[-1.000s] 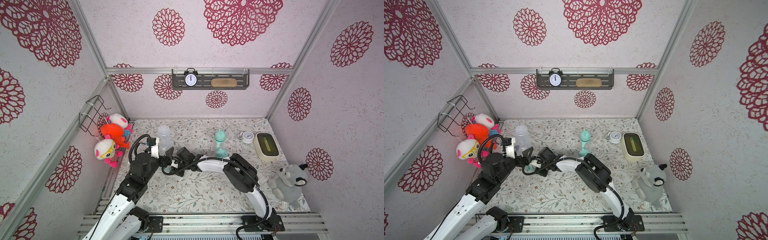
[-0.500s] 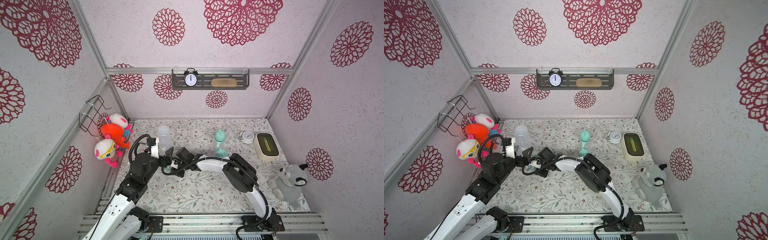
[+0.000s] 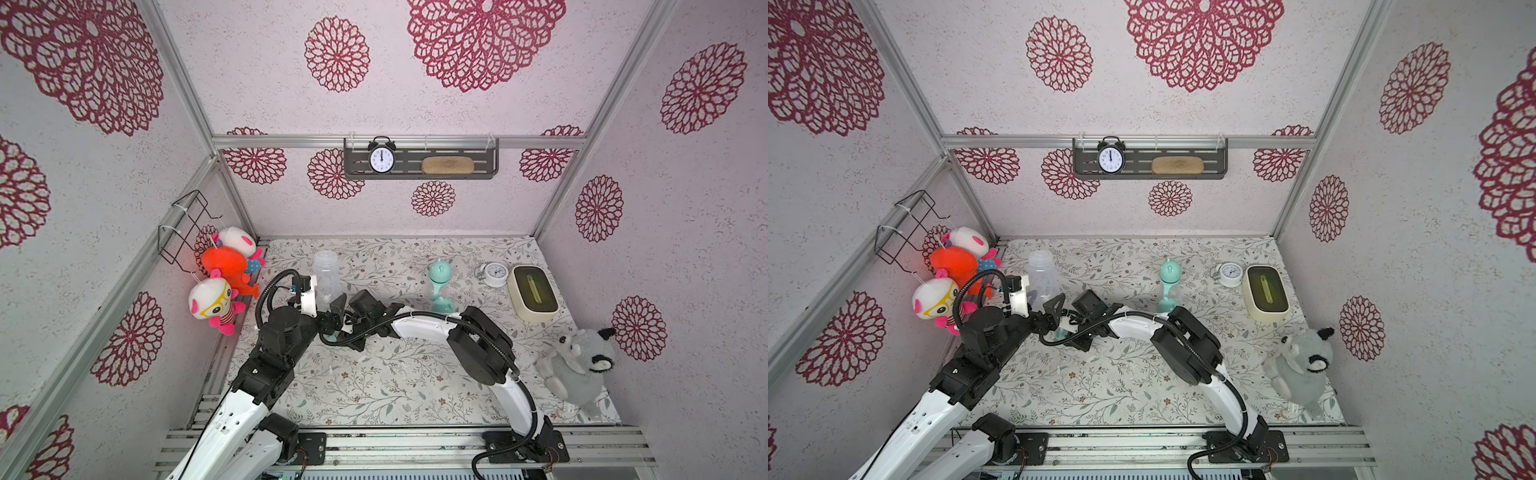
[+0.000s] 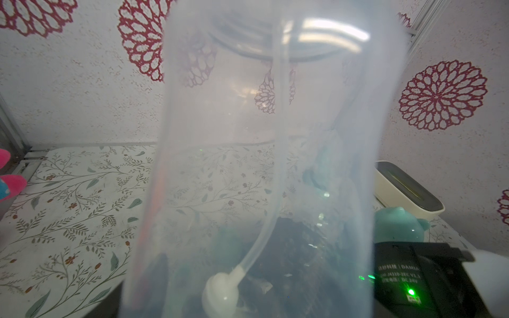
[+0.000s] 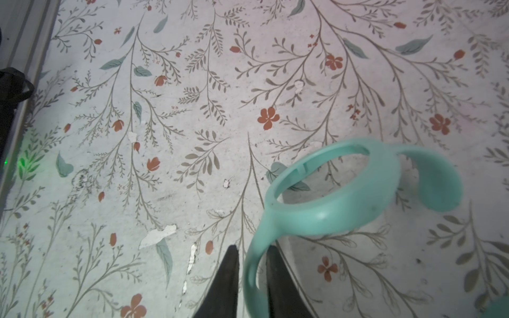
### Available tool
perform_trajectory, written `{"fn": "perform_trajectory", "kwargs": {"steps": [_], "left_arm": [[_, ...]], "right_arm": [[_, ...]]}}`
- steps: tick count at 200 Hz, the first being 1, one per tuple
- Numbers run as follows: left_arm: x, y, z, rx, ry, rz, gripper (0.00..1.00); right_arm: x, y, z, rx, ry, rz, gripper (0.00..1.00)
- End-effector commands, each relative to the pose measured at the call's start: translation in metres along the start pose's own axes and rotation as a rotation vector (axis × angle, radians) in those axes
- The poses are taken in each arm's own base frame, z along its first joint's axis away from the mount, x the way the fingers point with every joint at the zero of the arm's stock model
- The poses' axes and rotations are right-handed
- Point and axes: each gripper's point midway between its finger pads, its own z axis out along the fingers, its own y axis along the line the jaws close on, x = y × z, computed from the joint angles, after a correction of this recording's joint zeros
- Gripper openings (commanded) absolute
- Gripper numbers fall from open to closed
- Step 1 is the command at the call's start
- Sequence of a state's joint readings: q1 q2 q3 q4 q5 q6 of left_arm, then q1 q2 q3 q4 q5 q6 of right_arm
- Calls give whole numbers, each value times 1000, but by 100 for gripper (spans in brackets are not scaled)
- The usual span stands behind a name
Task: Assemble the baby bottles
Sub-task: Pick up the handle at the center of the board.
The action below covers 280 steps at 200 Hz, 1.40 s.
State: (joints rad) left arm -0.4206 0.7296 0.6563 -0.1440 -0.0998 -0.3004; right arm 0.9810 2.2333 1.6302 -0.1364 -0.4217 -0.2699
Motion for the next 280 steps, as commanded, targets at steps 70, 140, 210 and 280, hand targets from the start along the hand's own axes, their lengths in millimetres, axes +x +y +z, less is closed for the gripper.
{"fn": "perform_trajectory", "kwargs": {"steps": [70, 140, 210, 280], "left_arm": [[-10, 3, -4, -14, -42, -15, 0], [-10, 5, -7, -19, -49, -17, 0], [-2, 3, -6, 0, -41, 0, 0], [2, -12, -6, 100, -87, 33, 0]], "right_arm": [[11, 6, 11, -32, 29, 16, 28], [-7, 2, 5, -15, -13, 2, 10], [-34, 3, -34, -18, -86, 116, 1], [-35, 3, -108, -5, -179, 306, 0]]}}
